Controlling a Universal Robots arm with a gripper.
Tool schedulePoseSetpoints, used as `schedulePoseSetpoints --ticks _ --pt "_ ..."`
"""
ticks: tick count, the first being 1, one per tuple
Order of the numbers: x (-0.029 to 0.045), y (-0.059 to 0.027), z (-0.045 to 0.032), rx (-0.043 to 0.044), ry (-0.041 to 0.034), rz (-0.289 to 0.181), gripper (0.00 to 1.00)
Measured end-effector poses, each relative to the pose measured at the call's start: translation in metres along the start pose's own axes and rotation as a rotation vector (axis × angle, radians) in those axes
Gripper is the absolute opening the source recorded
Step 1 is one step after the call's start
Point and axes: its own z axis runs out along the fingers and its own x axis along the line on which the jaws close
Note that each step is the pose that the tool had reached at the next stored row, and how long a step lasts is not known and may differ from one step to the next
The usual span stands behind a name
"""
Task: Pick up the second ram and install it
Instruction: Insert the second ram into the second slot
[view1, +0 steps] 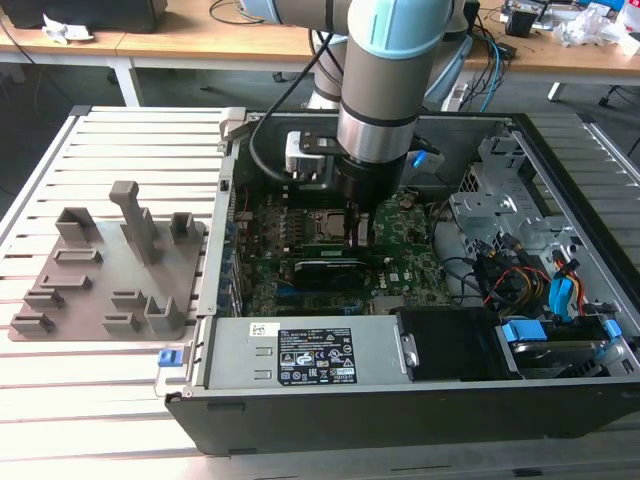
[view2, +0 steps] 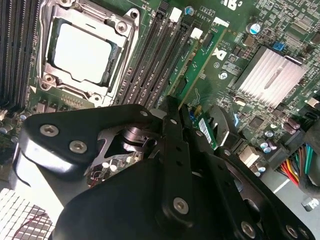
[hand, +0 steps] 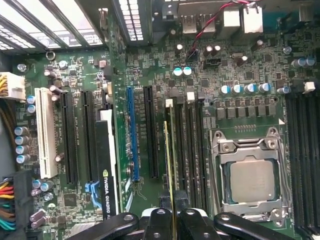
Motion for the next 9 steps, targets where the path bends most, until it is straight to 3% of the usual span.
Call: schedulePoseSetpoints --ticks 5,7,8,9 --pt "0.0002 -0.0001 0.0109 -0.0004 0.0011 0.0 0.14" --pt "0.0004 -0.0001 0.0118 -0.0004 0.0015 0.0 0.14" --pt "-0.0001 -0.0001 0.0084 0.0004 -0.0009 0.0 0.14" --pt "0.0 0.0 -0.0006 0.0008 0.0 0.0 0.14"
